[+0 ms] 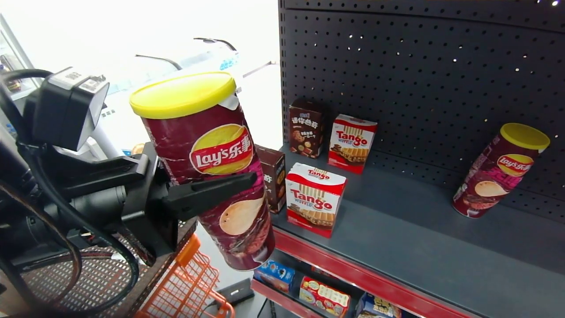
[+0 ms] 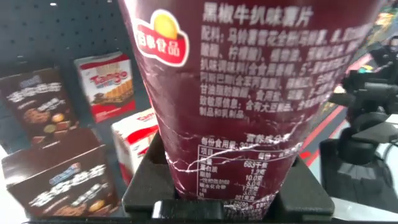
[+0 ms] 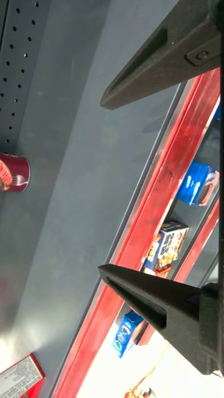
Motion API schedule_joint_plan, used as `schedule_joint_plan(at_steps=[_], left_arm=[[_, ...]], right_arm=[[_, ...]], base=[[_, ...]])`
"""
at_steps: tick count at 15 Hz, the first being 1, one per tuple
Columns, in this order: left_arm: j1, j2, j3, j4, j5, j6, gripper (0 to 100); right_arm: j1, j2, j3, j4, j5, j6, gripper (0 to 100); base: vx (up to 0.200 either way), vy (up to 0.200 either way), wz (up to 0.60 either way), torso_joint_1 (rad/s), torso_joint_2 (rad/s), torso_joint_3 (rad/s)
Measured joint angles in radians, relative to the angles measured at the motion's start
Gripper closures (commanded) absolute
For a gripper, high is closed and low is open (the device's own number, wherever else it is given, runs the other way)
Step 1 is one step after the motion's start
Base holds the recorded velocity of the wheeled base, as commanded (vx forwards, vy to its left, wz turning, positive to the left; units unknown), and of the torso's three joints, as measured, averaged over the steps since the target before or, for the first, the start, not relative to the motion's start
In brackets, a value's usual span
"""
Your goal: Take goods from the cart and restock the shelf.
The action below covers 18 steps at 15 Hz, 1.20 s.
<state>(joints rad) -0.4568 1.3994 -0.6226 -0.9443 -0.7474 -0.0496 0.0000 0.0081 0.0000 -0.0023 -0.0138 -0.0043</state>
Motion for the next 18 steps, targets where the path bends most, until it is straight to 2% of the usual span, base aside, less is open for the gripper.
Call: schedule_joint_plan(at_steps=[3, 6, 10, 14, 18], left_arm=[[-0.008, 0.004, -0.003, -0.002, -0.014, -0.001, 100], [-0.016, 0.004, -0.008, -0.003, -0.022, -0.007, 100], [-0.045, 0.005, -0.021, -0.053, -0.023, -0.043, 100], [-0.053, 0.006, -0.015, -0.058, -0.023, -0.044, 100], [-0.047, 0.007, -0.002, -0.055, -0.021, -0.044, 100]], right_arm=[[0.0, 0.0, 0.0, 0.0, 0.0, 0.0, 0], [0.0, 0.0, 0.0, 0.0, 0.0, 0.0, 0], [0.0, 0.0, 0.0, -0.001, 0.0, 0.0, 0], [0.0, 0.0, 0.0, 0.0, 0.0, 0.0, 0], [0.001, 0.0, 0.0, 0.0, -0.001, 0.003, 0]], base=[[0.0, 0.0, 0.0, 0.0, 0.0, 0.0], [0.0, 0.0, -0.6, 0.004, 0.0, 0.001], [0.0, 0.0, -0.6, 0.009, 0.0, 0.002], [0.0, 0.0, -0.6, 0.0, 0.0, 0.002], [0.0, 0.0, 0.0, 0.0, 0.0, 0.0]])
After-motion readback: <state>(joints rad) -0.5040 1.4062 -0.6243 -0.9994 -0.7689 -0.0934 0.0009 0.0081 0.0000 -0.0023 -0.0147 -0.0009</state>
